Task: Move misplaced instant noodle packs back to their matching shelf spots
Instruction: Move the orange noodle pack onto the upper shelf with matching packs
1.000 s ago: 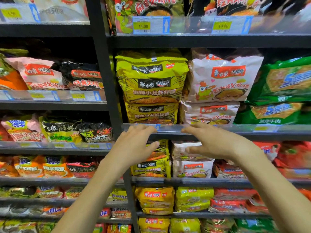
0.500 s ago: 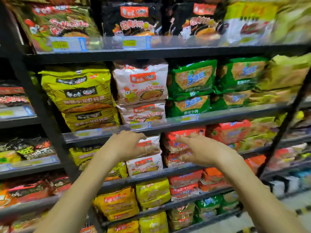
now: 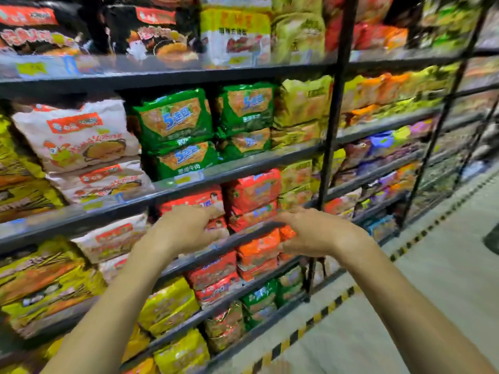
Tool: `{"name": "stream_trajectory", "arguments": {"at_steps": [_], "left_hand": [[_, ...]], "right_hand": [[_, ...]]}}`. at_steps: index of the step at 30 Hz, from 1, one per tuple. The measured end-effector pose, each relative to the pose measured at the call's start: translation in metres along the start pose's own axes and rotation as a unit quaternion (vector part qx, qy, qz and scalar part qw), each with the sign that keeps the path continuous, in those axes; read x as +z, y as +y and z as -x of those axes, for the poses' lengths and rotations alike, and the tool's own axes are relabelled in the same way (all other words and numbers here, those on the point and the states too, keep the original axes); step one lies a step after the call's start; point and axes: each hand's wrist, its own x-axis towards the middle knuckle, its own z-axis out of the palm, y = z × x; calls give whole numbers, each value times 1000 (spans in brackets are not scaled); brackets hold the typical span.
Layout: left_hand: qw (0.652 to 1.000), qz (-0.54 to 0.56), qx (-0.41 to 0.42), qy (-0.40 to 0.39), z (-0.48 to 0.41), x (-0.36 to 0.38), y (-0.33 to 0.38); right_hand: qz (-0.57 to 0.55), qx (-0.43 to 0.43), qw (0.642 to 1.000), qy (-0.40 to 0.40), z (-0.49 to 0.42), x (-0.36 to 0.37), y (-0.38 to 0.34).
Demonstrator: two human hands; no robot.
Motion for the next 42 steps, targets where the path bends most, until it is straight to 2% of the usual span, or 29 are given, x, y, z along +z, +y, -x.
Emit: {"name": "stream_trajectory", "arguments": {"at_steps": [6, 15, 24, 32, 42], "left_hand": [[999, 2, 39, 10, -19, -11, 86], [992, 0, 130, 9, -69, -33, 191], [987, -2, 160, 31, -151, -16, 292], [984, 17, 176, 34, -246, -28, 390], [977, -26, 208, 31, -333, -48, 498]], "right_hand": [[-15, 65, 998, -5, 47, 1, 68], [-51, 122, 991, 32, 88, -2, 154], [-68, 177, 981, 31, 92, 17, 275], [-41, 233, 970, 47, 86, -17, 408], [-62, 244, 967, 31, 64, -21, 529]]}}
